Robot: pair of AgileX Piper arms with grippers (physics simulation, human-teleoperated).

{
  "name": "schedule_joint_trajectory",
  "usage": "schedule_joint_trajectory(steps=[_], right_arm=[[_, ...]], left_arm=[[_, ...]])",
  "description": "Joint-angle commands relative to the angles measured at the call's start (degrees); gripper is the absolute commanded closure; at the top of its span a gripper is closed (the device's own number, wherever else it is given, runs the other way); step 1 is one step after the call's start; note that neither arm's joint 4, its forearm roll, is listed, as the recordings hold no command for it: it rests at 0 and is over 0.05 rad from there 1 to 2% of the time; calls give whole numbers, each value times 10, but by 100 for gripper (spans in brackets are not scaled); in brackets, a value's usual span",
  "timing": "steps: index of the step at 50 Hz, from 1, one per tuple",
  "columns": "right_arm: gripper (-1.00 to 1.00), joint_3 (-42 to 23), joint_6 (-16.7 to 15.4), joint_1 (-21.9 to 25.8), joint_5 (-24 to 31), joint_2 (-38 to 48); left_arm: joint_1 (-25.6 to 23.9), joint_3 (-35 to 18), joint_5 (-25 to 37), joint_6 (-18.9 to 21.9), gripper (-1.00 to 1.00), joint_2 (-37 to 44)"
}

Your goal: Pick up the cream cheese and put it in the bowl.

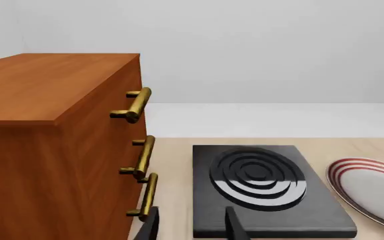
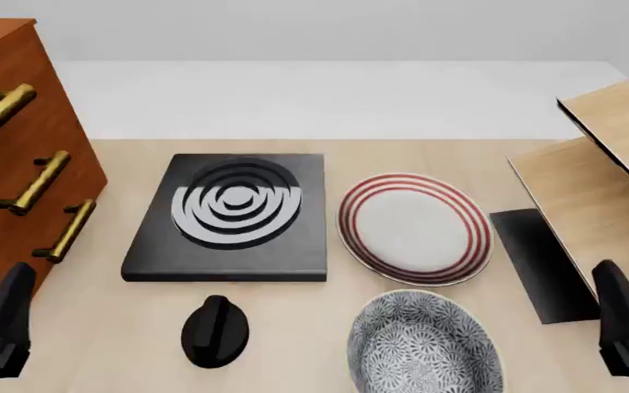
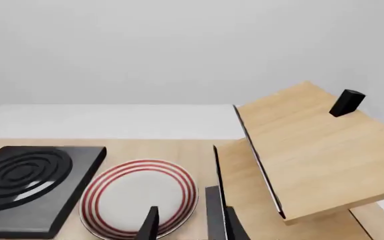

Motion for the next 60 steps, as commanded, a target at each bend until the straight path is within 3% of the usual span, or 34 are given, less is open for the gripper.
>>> schedule_joint_trajectory(steps=[1, 12, 16, 19, 23, 34, 45, 48, 60], right_arm=[[-100, 3, -16, 9, 8, -6], [-100, 3, -45, 59, 19, -6], [-100, -4, -80, 126, 43, -6], [-100, -16, -88, 168, 65, -6], [-100, -22, -103, 199, 84, -6], [-100, -51, -98, 307, 140, -2], [-100, -49, -89, 421, 48, 122], [-100, -47, -101, 436, 24, 153], [-100, -63, -85, 540, -125, 345]], left_arm=[[0, 0, 0, 0, -100, 0], [0, 0, 0, 0, -100, 0], [0, 0, 0, 0, -100, 0], [0, 0, 0, 0, -100, 0], [0, 0, 0, 0, -100, 0], [0, 0, 0, 0, -100, 0], [0, 0, 0, 0, -100, 0], [0, 0, 0, 0, -100, 0], [0, 0, 0, 0, -100, 0]])
